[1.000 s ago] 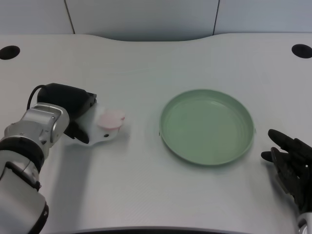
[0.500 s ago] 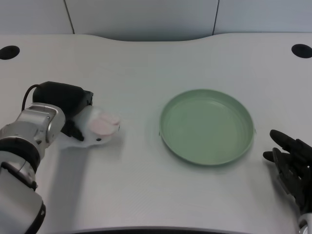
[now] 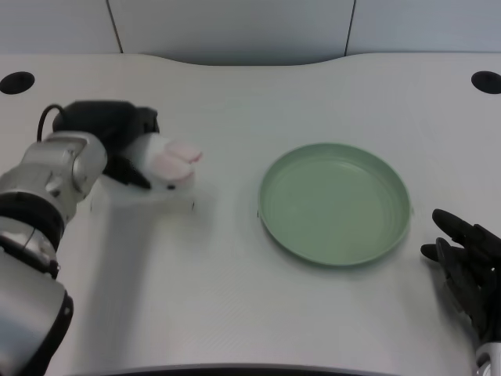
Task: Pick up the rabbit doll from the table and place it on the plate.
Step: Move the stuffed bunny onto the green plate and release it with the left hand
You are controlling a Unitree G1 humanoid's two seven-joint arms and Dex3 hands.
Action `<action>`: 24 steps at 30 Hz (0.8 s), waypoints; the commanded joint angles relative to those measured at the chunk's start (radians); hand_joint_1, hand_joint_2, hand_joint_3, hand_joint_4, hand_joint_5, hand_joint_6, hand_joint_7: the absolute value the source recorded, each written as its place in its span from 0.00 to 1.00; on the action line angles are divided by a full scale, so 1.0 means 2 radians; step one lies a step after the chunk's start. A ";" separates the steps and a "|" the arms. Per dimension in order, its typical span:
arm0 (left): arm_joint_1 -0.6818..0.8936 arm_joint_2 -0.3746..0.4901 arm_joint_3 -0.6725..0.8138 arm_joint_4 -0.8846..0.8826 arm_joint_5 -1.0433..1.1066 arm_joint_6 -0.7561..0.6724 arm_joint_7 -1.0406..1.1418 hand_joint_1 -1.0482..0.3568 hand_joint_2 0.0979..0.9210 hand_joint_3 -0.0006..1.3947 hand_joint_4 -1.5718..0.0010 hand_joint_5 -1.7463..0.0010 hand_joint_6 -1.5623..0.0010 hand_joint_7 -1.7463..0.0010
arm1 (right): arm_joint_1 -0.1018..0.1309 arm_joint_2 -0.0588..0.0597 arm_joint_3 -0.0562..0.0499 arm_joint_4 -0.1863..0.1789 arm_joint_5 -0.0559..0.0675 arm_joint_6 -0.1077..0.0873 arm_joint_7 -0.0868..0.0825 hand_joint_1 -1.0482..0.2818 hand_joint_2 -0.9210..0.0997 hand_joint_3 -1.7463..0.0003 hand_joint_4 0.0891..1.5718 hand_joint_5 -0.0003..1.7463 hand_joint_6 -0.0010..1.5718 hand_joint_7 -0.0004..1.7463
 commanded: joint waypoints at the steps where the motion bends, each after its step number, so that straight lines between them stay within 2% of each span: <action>1: -0.026 -0.007 0.008 -0.013 -0.010 -0.014 -0.012 0.66 0.49 0.58 0.63 0.03 0.55 0.01 | -0.002 -0.001 -0.005 0.006 0.012 0.001 0.015 0.57 0.00 0.84 0.44 0.46 0.60 0.01; 2: -0.033 -0.015 0.009 -0.016 -0.012 -0.011 -0.017 0.66 0.47 0.60 0.63 0.01 0.54 0.01 | -0.003 -0.001 -0.003 0.005 0.008 0.001 0.010 0.57 0.00 0.85 0.44 0.46 0.60 0.01; 4: -0.044 -0.029 0.010 -0.021 -0.015 -0.015 -0.023 0.64 0.51 0.52 0.57 0.00 0.57 0.00 | -0.003 0.002 -0.001 0.005 0.004 0.001 0.004 0.58 0.00 0.85 0.43 0.46 0.60 0.01; 5: -0.047 -0.035 0.010 -0.023 -0.016 -0.018 -0.023 0.63 0.53 0.49 0.59 0.02 0.59 0.05 | -0.003 0.003 -0.001 0.004 0.002 0.001 0.002 0.58 0.00 0.85 0.43 0.46 0.60 0.01; 6: -0.050 -0.041 0.008 -0.024 -0.016 -0.020 -0.025 0.62 0.58 0.46 0.59 0.04 0.59 0.08 | -0.003 0.004 0.000 0.003 0.002 0.001 0.001 0.58 0.00 0.85 0.43 0.46 0.60 0.01; 9: -0.059 -0.058 0.003 -0.027 -0.013 -0.020 -0.032 0.61 0.57 0.48 0.58 0.00 0.60 0.02 | -0.004 0.005 0.001 0.003 0.001 0.002 0.001 0.58 0.00 0.85 0.44 0.46 0.61 0.01; 10: -0.063 -0.066 -0.001 -0.028 -0.010 -0.020 -0.035 0.60 0.55 0.47 0.58 0.05 0.57 0.09 | -0.003 0.005 0.003 0.002 -0.001 0.001 0.002 0.57 0.00 0.86 0.43 0.46 0.61 0.01; 12: -0.067 -0.080 -0.006 -0.028 -0.007 -0.019 -0.037 0.60 0.63 0.36 0.59 0.15 0.55 0.23 | -0.001 0.005 0.008 -0.003 -0.004 0.002 0.004 0.56 0.00 0.85 0.42 0.46 0.60 0.01; 13: -0.068 -0.085 -0.008 -0.027 -0.007 -0.018 -0.038 0.60 0.70 0.32 0.58 0.11 0.56 0.16 | 0.000 0.006 0.011 -0.006 -0.005 0.004 0.005 0.55 0.00 0.83 0.41 0.47 0.60 0.01; 14: -0.069 -0.092 -0.009 -0.026 -0.008 -0.018 -0.036 0.59 0.73 0.30 0.58 0.09 0.57 0.13 | -0.001 0.008 0.010 -0.008 -0.001 0.008 0.008 0.54 0.00 0.83 0.41 0.47 0.60 0.01; 15: -0.069 -0.098 -0.011 -0.024 -0.008 -0.017 -0.035 0.60 0.74 0.30 0.56 0.04 0.57 0.05 | -0.001 0.011 0.010 -0.010 0.002 0.011 0.010 0.55 0.00 0.84 0.41 0.48 0.61 0.01; 16: -0.069 -0.104 -0.013 -0.023 -0.007 -0.016 -0.034 0.61 0.74 0.30 0.53 0.02 0.56 0.03 | -0.001 0.012 0.010 -0.011 0.005 0.014 0.012 0.55 0.00 0.84 0.40 0.48 0.61 0.01; 18: -0.071 -0.116 -0.019 -0.020 -0.004 -0.013 -0.037 0.62 0.71 0.31 0.49 0.00 0.54 0.01 | -0.002 0.014 0.012 -0.012 0.004 0.017 0.010 0.54 0.00 0.84 0.40 0.49 0.61 0.01; 19: -0.071 -0.123 -0.021 -0.019 -0.004 -0.013 -0.039 0.63 0.65 0.37 0.48 0.00 0.54 0.00 | -0.001 0.015 0.013 -0.013 0.001 0.017 0.006 0.54 0.00 0.84 0.40 0.49 0.61 0.01; 21: -0.072 -0.136 -0.023 -0.017 -0.005 -0.012 -0.041 0.62 0.57 0.45 0.47 0.00 0.54 0.00 | -0.001 0.020 0.011 -0.012 0.007 0.015 0.009 0.55 0.00 0.84 0.41 0.49 0.61 0.01; 24: -0.071 -0.157 -0.025 -0.016 -0.005 -0.007 -0.036 0.61 0.50 0.52 0.46 0.00 0.54 0.00 | 0.001 0.023 0.015 -0.015 0.002 0.014 0.002 0.55 0.00 0.84 0.41 0.49 0.60 0.01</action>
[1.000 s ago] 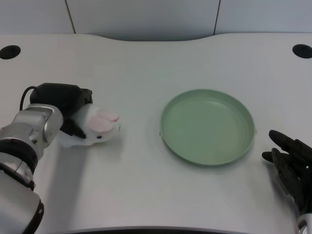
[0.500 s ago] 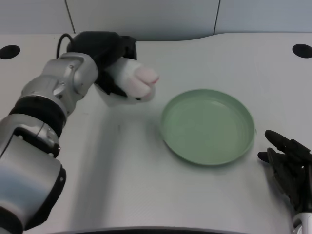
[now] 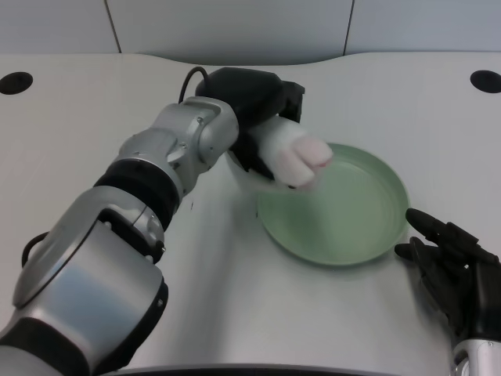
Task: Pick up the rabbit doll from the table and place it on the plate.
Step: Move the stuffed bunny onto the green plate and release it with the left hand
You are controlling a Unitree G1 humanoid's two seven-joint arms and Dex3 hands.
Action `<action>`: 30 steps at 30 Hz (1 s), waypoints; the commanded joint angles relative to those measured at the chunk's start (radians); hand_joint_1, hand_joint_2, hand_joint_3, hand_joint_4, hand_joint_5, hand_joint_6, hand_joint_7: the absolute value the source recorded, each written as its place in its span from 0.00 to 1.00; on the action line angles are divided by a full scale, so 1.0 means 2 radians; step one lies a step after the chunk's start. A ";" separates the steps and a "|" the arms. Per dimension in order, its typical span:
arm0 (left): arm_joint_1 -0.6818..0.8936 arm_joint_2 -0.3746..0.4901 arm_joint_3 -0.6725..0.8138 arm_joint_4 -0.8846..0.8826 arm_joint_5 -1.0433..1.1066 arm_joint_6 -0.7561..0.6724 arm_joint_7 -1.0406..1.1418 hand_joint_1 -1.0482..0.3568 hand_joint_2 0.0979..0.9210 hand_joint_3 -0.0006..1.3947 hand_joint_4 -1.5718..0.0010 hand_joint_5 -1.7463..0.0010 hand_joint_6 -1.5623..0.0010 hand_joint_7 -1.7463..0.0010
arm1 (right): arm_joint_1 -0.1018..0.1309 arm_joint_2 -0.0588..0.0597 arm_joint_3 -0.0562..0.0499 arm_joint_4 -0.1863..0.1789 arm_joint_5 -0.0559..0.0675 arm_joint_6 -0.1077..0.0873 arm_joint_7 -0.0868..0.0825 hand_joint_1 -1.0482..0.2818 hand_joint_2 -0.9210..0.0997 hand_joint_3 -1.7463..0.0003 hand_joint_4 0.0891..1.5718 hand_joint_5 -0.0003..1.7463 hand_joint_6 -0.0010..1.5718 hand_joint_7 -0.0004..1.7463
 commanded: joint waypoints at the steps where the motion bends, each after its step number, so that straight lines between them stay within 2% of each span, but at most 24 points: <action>1: -0.011 -0.018 -0.004 0.004 0.003 0.007 0.000 0.60 0.48 0.55 0.45 0.00 0.54 0.00 | 0.005 -0.002 0.001 -0.005 -0.001 0.001 -0.010 0.55 0.00 0.84 0.42 0.49 0.60 0.01; 2: -0.012 -0.021 -0.004 0.005 0.002 0.008 0.001 0.60 0.48 0.56 0.45 0.00 0.54 0.00 | 0.005 -0.002 0.001 -0.005 -0.001 0.000 -0.011 0.55 0.00 0.84 0.42 0.50 0.60 0.01; 3: -0.012 -0.031 -0.002 0.007 -0.001 0.017 -0.003 0.57 0.53 0.50 0.51 0.00 0.57 0.00 | 0.006 -0.002 0.002 -0.007 -0.001 0.000 -0.009 0.54 0.00 0.84 0.42 0.50 0.61 0.01; 5: -0.010 -0.045 0.000 0.010 -0.005 0.026 -0.006 0.59 0.51 0.51 0.50 0.00 0.55 0.00 | 0.008 -0.001 0.004 -0.011 -0.001 0.001 -0.010 0.53 0.00 0.85 0.42 0.50 0.61 0.01; 8: 0.001 -0.056 0.000 0.012 -0.008 0.027 -0.001 0.59 0.50 0.52 0.50 0.00 0.56 0.00 | 0.012 -0.003 0.006 -0.015 0.002 0.001 0.002 0.54 0.00 0.85 0.40 0.50 0.60 0.00; 11: 0.011 -0.064 -0.006 0.016 -0.003 0.026 0.011 0.61 0.48 0.52 0.54 0.00 0.58 0.00 | 0.016 -0.003 0.004 -0.018 0.006 0.001 0.009 0.54 0.00 0.85 0.39 0.51 0.59 0.00; 14: 0.015 -0.068 -0.007 0.018 -0.002 0.018 0.018 0.62 0.47 0.53 0.56 0.00 0.59 0.00 | 0.018 -0.005 0.004 -0.020 0.007 0.001 0.014 0.55 0.00 0.85 0.39 0.51 0.59 0.00; 16: 0.015 -0.071 -0.009 0.018 -0.001 0.016 0.023 0.61 0.48 0.53 0.55 0.01 0.60 0.02 | 0.017 -0.003 0.001 -0.020 0.012 0.003 0.019 0.54 0.00 0.85 0.39 0.51 0.59 0.00; 19: 0.012 -0.074 -0.010 0.019 -0.001 0.018 0.023 0.58 0.62 0.40 0.60 0.11 0.61 0.17 | 0.017 -0.003 0.001 -0.023 0.011 0.007 0.017 0.54 0.00 0.85 0.40 0.51 0.60 0.01; 20: 0.012 -0.074 -0.011 0.019 0.000 0.018 0.025 0.58 0.67 0.36 0.61 0.11 0.61 0.17 | 0.017 -0.003 0.000 -0.022 0.011 0.006 0.018 0.54 0.00 0.85 0.40 0.51 0.60 0.00; 22: 0.012 -0.072 -0.014 0.019 0.004 0.018 0.034 0.59 0.69 0.33 0.60 0.04 0.63 0.06 | 0.017 -0.002 0.000 -0.021 0.011 0.002 0.017 0.54 0.00 0.85 0.39 0.51 0.60 0.00; 23: 0.012 -0.071 -0.016 0.019 0.007 0.018 0.039 0.57 0.74 0.31 0.63 0.02 0.67 0.03 | 0.016 -0.002 0.000 -0.021 0.011 0.001 0.016 0.55 0.00 0.85 0.39 0.51 0.60 0.01; 24: 0.012 -0.070 -0.019 0.020 0.010 0.019 0.042 0.57 0.77 0.30 0.64 0.01 0.69 0.02 | 0.016 0.000 -0.001 -0.021 0.013 0.002 0.017 0.55 0.00 0.85 0.39 0.51 0.60 0.01; 25: 0.010 -0.068 -0.022 0.021 0.014 0.020 0.041 0.53 0.81 0.23 0.63 0.01 0.71 0.05 | 0.015 0.002 -0.004 -0.021 0.018 0.005 0.019 0.55 0.00 0.85 0.40 0.51 0.60 0.01; 26: 0.010 -0.067 -0.024 0.023 0.017 0.021 0.039 0.44 0.87 0.11 0.68 0.13 0.73 0.24 | 0.014 0.004 -0.005 -0.021 0.022 0.007 0.022 0.54 0.00 0.86 0.40 0.51 0.61 0.01; 27: 0.007 -0.066 -0.032 0.024 0.025 0.022 0.038 0.40 0.89 0.06 0.70 0.17 0.73 0.32 | 0.013 0.003 -0.004 -0.021 0.020 0.010 0.018 0.54 0.00 0.86 0.40 0.51 0.61 0.01; 28: 0.005 -0.064 -0.038 0.025 0.031 0.022 0.037 0.34 0.92 0.04 0.75 0.26 0.76 0.44 | 0.013 0.003 -0.003 -0.022 0.017 0.012 0.014 0.54 0.00 0.86 0.40 0.51 0.61 0.01; 29: 0.004 -0.064 -0.042 0.026 0.036 0.023 0.039 0.28 0.94 0.02 0.81 0.36 0.79 0.57 | 0.013 0.002 -0.002 -0.022 0.015 0.010 0.009 0.53 0.00 0.86 0.40 0.51 0.61 0.01; 30: 0.004 -0.064 -0.046 0.026 0.040 0.025 0.042 0.25 0.95 0.01 0.85 0.42 0.81 0.64 | 0.013 0.001 -0.001 -0.021 0.012 0.008 0.004 0.53 0.00 0.86 0.41 0.52 0.61 0.01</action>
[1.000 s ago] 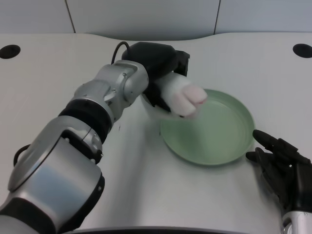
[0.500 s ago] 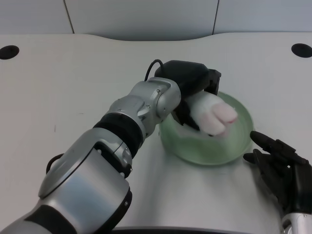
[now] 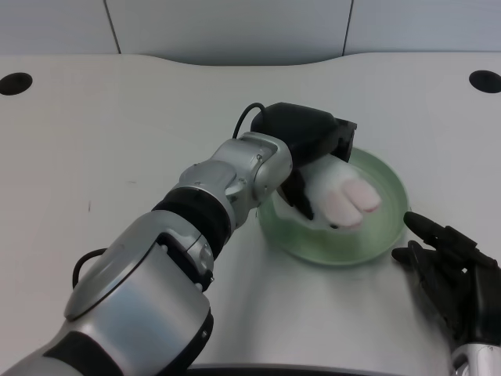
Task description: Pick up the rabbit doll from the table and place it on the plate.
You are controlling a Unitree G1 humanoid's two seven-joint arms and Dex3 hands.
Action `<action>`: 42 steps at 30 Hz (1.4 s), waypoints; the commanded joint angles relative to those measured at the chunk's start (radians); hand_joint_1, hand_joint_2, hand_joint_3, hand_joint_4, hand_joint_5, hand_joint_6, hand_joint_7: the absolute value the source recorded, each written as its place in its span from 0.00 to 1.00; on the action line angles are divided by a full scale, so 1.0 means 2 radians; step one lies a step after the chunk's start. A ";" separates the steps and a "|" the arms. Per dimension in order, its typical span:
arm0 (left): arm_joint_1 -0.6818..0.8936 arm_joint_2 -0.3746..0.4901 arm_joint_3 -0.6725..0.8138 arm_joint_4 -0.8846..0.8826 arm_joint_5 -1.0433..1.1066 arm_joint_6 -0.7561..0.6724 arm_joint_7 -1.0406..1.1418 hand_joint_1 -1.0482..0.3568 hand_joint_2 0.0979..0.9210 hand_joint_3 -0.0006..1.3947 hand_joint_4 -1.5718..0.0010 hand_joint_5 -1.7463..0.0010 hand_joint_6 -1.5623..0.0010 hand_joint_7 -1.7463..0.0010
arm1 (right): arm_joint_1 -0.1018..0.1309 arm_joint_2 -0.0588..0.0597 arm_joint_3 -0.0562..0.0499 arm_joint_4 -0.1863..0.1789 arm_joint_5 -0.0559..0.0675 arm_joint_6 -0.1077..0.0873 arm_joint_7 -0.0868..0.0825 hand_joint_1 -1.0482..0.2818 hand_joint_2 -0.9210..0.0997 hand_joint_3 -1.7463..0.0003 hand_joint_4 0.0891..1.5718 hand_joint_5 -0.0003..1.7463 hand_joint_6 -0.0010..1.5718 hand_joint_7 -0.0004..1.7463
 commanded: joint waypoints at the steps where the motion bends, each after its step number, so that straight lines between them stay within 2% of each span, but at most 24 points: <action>1: -0.009 0.007 -0.015 0.004 0.018 0.009 0.013 0.23 0.96 0.01 0.90 0.46 0.84 0.69 | 0.000 -0.005 0.000 -0.002 -0.004 -0.001 -0.016 0.53 0.00 0.86 0.41 0.52 0.61 0.01; 2: -0.009 0.006 -0.020 0.004 0.023 0.015 0.015 0.20 0.98 0.01 0.96 0.59 0.91 0.73 | -0.001 -0.006 0.001 -0.001 -0.007 -0.001 -0.019 0.53 0.00 0.85 0.40 0.52 0.61 0.01; 3: -0.009 0.005 -0.023 0.005 0.027 0.023 0.015 0.20 0.99 0.01 0.98 0.68 0.95 0.74 | -0.001 -0.007 0.001 0.000 -0.007 0.000 -0.020 0.52 0.00 0.85 0.40 0.51 0.61 0.01; 5: -0.010 0.003 -0.024 0.005 0.029 0.034 0.010 0.19 1.00 0.02 1.00 0.87 0.99 0.84 | -0.002 -0.007 0.001 0.000 -0.007 0.003 -0.020 0.52 0.00 0.85 0.40 0.51 0.61 0.01; 6: -0.011 0.002 -0.023 0.005 0.028 0.038 0.003 0.20 1.00 0.02 1.00 0.93 1.00 0.91 | -0.001 -0.006 0.001 -0.001 -0.006 0.003 -0.019 0.53 0.00 0.84 0.40 0.51 0.61 0.01; 7: -0.011 0.003 -0.022 0.005 0.027 0.040 -0.002 0.20 1.00 0.02 1.00 0.97 1.00 0.95 | -0.001 -0.007 0.002 -0.002 -0.008 0.003 -0.021 0.53 0.00 0.85 0.40 0.51 0.61 0.01; 9: -0.011 0.004 -0.021 0.005 0.025 0.042 -0.006 0.18 1.00 0.03 1.00 0.99 1.00 0.99 | -0.001 -0.009 0.004 -0.001 -0.013 0.001 -0.027 0.53 0.00 0.85 0.40 0.52 0.61 0.01; 12: -0.006 0.008 -0.011 0.004 0.016 0.037 0.002 0.15 1.00 0.03 1.00 1.00 1.00 1.00 | -0.004 -0.011 0.003 0.005 -0.015 0.003 -0.030 0.53 0.00 0.84 0.40 0.51 0.61 0.01; 14: -0.005 0.012 0.002 0.002 0.004 0.033 -0.001 0.13 1.00 0.03 1.00 1.00 1.00 1.00 | -0.004 -0.013 0.003 0.006 -0.016 0.003 -0.030 0.53 0.00 0.84 0.41 0.51 0.60 0.01; 17: 0.004 0.028 0.023 -0.004 -0.016 0.012 0.005 0.12 1.00 0.08 1.00 1.00 1.00 1.00 | -0.003 -0.011 0.002 -0.001 -0.008 0.010 -0.021 0.53 0.00 0.84 0.40 0.51 0.60 0.00; 19: 0.020 0.045 0.045 -0.011 -0.037 -0.014 0.018 0.14 1.00 0.11 1.00 1.00 0.99 0.99 | -0.002 -0.011 0.000 -0.002 -0.004 0.009 -0.014 0.54 0.00 0.85 0.40 0.50 0.60 0.00; 20: 0.029 0.054 0.061 -0.014 -0.053 -0.028 0.017 0.16 1.00 0.14 0.98 0.99 0.97 0.98 | -0.003 -0.012 -0.001 0.000 -0.003 0.007 -0.012 0.54 0.00 0.85 0.40 0.50 0.60 0.00; 22: 0.046 0.068 0.089 -0.020 -0.083 -0.052 0.010 0.19 1.00 0.15 0.94 0.96 0.93 0.96 | -0.005 -0.013 -0.005 0.002 0.004 0.008 -0.003 0.54 0.00 0.86 0.40 0.51 0.60 0.00; 23: 0.053 0.074 0.101 -0.022 -0.095 -0.062 0.007 0.20 1.00 0.13 0.97 0.81 0.95 0.86 | -0.006 -0.013 -0.008 0.003 0.008 0.008 0.004 0.54 0.00 0.86 0.40 0.51 0.60 0.00; 24: 0.058 0.077 0.107 -0.023 -0.102 -0.068 0.006 0.22 1.00 0.13 0.99 0.72 0.98 0.78 | -0.007 -0.013 -0.009 0.004 0.012 0.007 0.009 0.54 0.00 0.86 0.40 0.51 0.60 0.01; 27: 0.092 0.104 0.158 -0.040 -0.161 -0.093 -0.048 0.25 1.00 0.15 1.00 0.60 1.00 0.64 | -0.008 -0.019 -0.008 0.004 0.010 0.013 0.012 0.54 0.00 0.86 0.40 0.51 0.60 0.00; 30: 0.122 0.127 0.191 -0.061 -0.202 -0.106 -0.090 0.29 1.00 0.17 1.00 0.50 1.00 0.50 | -0.011 -0.022 -0.009 0.003 0.012 0.018 0.018 0.54 0.00 0.86 0.39 0.51 0.60 0.01; 32: 0.142 0.142 0.207 -0.081 -0.219 -0.104 -0.107 0.29 1.00 0.19 1.00 0.45 0.99 0.43 | -0.011 -0.023 -0.009 0.002 0.009 0.020 0.014 0.55 0.00 0.85 0.37 0.51 0.60 0.01; 34: 0.163 0.152 0.222 -0.102 -0.236 -0.102 -0.116 0.31 1.00 0.18 1.00 0.39 0.98 0.41 | -0.010 -0.025 -0.005 0.000 0.002 0.020 0.006 0.55 0.00 0.85 0.37 0.51 0.60 0.01; 35: 0.180 0.159 0.231 -0.119 -0.247 -0.102 -0.123 0.32 1.00 0.18 1.00 0.37 0.97 0.40 | -0.009 -0.026 -0.004 0.000 0.001 0.016 0.007 0.55 0.00 0.85 0.37 0.51 0.60 0.00; 36: 0.194 0.166 0.238 -0.134 -0.255 -0.101 -0.128 0.36 1.00 0.17 1.00 0.31 0.97 0.41 | -0.009 -0.027 -0.004 0.001 0.001 0.012 0.009 0.56 0.00 0.85 0.36 0.51 0.60 0.00; 38: 0.225 0.179 0.251 -0.170 -0.273 -0.101 -0.143 0.39 1.00 0.17 1.00 0.26 0.97 0.42 | -0.010 -0.026 -0.006 0.004 0.005 0.007 0.012 0.55 0.00 0.84 0.36 0.51 0.60 0.01; 40: 0.261 0.194 0.263 -0.214 -0.291 -0.101 -0.161 0.37 1.00 0.18 0.99 0.23 0.97 0.44 | -0.011 -0.023 -0.006 0.004 0.005 0.008 0.008 0.55 0.00 0.84 0.37 0.52 0.61 0.01; 42: 0.297 0.204 0.278 -0.258 -0.313 -0.096 -0.180 0.36 1.00 0.18 0.96 0.21 0.96 0.44 | -0.010 -0.023 -0.004 0.004 0.001 0.006 0.003 0.54 0.00 0.83 0.37 0.53 0.60 0.01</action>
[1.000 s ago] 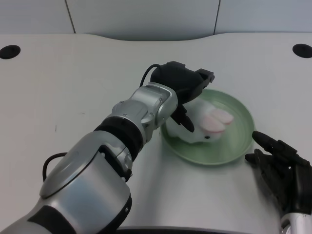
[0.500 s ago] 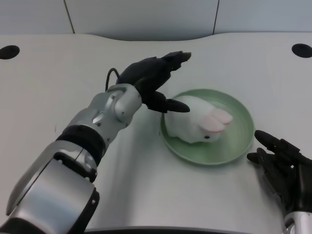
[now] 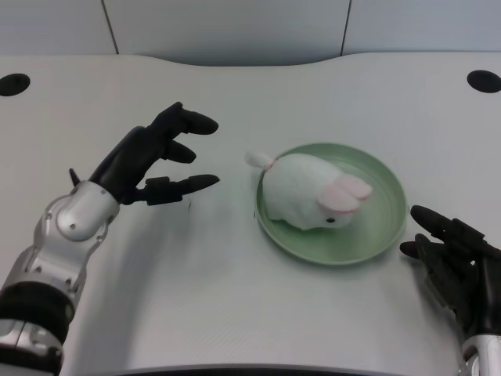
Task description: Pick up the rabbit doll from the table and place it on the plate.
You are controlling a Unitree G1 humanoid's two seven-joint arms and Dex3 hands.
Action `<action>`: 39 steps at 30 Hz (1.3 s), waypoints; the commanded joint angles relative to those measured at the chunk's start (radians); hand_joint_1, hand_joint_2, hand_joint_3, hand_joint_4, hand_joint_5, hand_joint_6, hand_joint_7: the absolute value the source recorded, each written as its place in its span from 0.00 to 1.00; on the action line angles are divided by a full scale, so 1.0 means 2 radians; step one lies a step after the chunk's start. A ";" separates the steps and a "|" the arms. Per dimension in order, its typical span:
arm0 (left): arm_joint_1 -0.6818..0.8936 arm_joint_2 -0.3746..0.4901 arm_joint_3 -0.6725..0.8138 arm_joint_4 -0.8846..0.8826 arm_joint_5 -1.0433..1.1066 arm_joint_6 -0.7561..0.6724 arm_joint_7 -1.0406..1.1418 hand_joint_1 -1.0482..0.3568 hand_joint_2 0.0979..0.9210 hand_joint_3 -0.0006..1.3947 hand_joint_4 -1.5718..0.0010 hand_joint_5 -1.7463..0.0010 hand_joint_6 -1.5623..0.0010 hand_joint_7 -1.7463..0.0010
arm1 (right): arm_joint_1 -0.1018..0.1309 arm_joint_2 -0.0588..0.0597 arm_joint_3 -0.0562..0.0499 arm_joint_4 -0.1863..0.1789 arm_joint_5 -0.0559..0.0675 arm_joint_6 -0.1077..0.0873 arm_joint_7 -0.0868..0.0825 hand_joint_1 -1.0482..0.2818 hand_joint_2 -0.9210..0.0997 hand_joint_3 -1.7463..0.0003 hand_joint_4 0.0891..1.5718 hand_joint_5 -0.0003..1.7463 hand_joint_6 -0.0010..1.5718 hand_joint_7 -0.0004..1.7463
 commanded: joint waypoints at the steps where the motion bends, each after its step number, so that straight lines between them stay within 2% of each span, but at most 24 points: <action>1: 0.060 0.026 0.025 -0.069 -0.039 0.007 -0.034 0.35 1.00 0.18 0.95 0.20 0.95 0.44 | 0.003 -0.007 0.001 0.000 -0.005 -0.004 -0.009 0.54 0.00 0.83 0.37 0.53 0.60 0.00; 3: 0.089 0.033 0.037 -0.104 -0.061 0.011 -0.053 0.34 1.00 0.19 0.91 0.17 0.95 0.44 | 0.004 -0.007 0.004 -0.003 -0.005 0.000 -0.007 0.53 0.00 0.83 0.36 0.53 0.60 0.00; 7: 0.146 0.039 0.061 -0.183 -0.097 0.062 -0.063 0.34 1.00 0.20 0.85 0.16 0.90 0.45 | 0.008 -0.008 0.008 -0.010 -0.011 0.007 -0.014 0.53 0.00 0.84 0.35 0.53 0.60 0.00; 9: 0.177 0.034 0.074 -0.232 -0.115 0.102 -0.056 0.36 1.00 0.22 0.84 0.16 0.85 0.44 | 0.010 -0.009 0.009 -0.012 -0.012 0.006 -0.011 0.53 0.00 0.85 0.36 0.54 0.59 0.00; 11: 0.207 0.023 0.091 -0.276 -0.146 0.142 -0.054 0.36 1.00 0.25 0.82 0.13 0.82 0.41 | 0.010 -0.012 0.012 -0.013 -0.016 0.001 -0.010 0.54 0.00 0.84 0.35 0.54 0.59 0.00; 12: 0.219 0.018 0.099 -0.294 -0.162 0.161 -0.052 0.35 1.00 0.26 0.80 0.10 0.81 0.40 | 0.011 -0.013 0.013 -0.015 -0.019 0.003 -0.012 0.54 0.00 0.84 0.35 0.55 0.59 0.00; 14: 0.245 0.008 0.116 -0.327 -0.196 0.192 -0.055 0.33 1.00 0.27 0.76 0.08 0.78 0.39 | 0.011 -0.015 0.014 -0.016 -0.019 0.005 -0.008 0.52 0.00 0.84 0.35 0.55 0.59 0.00; 15: 0.255 0.005 0.121 -0.338 -0.206 0.200 -0.059 0.33 1.00 0.31 0.74 0.05 0.77 0.36 | 0.011 -0.017 0.014 -0.016 -0.019 0.006 -0.006 0.52 0.00 0.83 0.34 0.55 0.58 0.00; 18: 0.274 0.011 0.128 -0.344 -0.220 0.199 -0.080 0.33 1.00 0.37 0.73 0.02 0.76 0.33 | 0.011 -0.015 0.012 -0.017 -0.011 0.010 0.003 0.52 0.00 0.83 0.33 0.55 0.58 0.00; 21: 0.291 0.020 0.134 -0.340 -0.226 0.189 -0.104 0.31 1.00 0.39 0.69 0.00 0.71 0.29 | 0.011 -0.016 0.011 -0.017 -0.008 0.011 0.009 0.51 0.00 0.83 0.32 0.55 0.58 0.00; 23: 0.302 0.025 0.135 -0.336 -0.218 0.178 -0.110 0.30 1.00 0.41 0.66 0.00 0.69 0.24 | 0.010 -0.015 0.009 -0.017 -0.006 0.013 0.010 0.50 0.00 0.82 0.32 0.55 0.58 0.00; 25: 0.312 0.024 0.138 -0.333 -0.222 0.178 -0.113 0.31 1.00 0.41 0.62 0.00 0.68 0.17 | 0.010 -0.016 0.009 -0.017 -0.010 0.012 0.002 0.50 0.00 0.83 0.32 0.55 0.58 0.00; 26: 0.315 0.023 0.139 -0.330 -0.222 0.176 -0.115 0.31 1.00 0.41 0.61 0.00 0.68 0.15 | 0.010 -0.016 0.009 -0.017 -0.010 0.011 0.000 0.50 0.00 0.83 0.32 0.55 0.59 0.01; 28: 0.320 0.015 0.141 -0.321 -0.229 0.175 -0.118 0.32 1.00 0.42 0.58 0.00 0.70 0.09 | 0.011 -0.014 0.005 -0.018 -0.001 0.009 0.013 0.51 0.00 0.82 0.31 0.56 0.58 0.00; 30: 0.322 0.006 0.143 -0.312 -0.234 0.173 -0.120 0.31 1.00 0.40 0.56 0.00 0.70 0.06 | 0.012 -0.014 0.002 -0.018 0.005 0.004 0.023 0.51 0.00 0.82 0.30 0.57 0.58 0.00; 32: 0.325 -0.005 0.146 -0.303 -0.241 0.168 -0.121 0.31 1.00 0.39 0.55 0.00 0.69 0.05 | 0.013 -0.018 0.003 -0.019 0.002 0.003 0.024 0.51 0.00 0.81 0.29 0.57 0.58 0.00; 34: 0.326 -0.014 0.149 -0.295 -0.244 0.163 -0.118 0.32 1.00 0.38 0.53 0.00 0.69 0.03 | 0.013 -0.022 0.004 -0.019 -0.001 0.007 0.021 0.52 0.00 0.81 0.29 0.57 0.57 0.00; 36: 0.327 -0.020 0.151 -0.291 -0.243 0.163 -0.112 0.32 1.00 0.38 0.52 0.00 0.69 0.03 | 0.011 -0.025 0.003 -0.018 0.002 0.010 0.028 0.53 0.00 0.80 0.28 0.57 0.57 0.00; 39: 0.324 -0.023 0.150 -0.278 -0.234 0.149 -0.109 0.32 1.00 0.39 0.52 0.00 0.70 0.01 | 0.009 -0.029 0.003 -0.015 0.000 0.008 0.025 0.53 0.00 0.81 0.30 0.58 0.57 0.00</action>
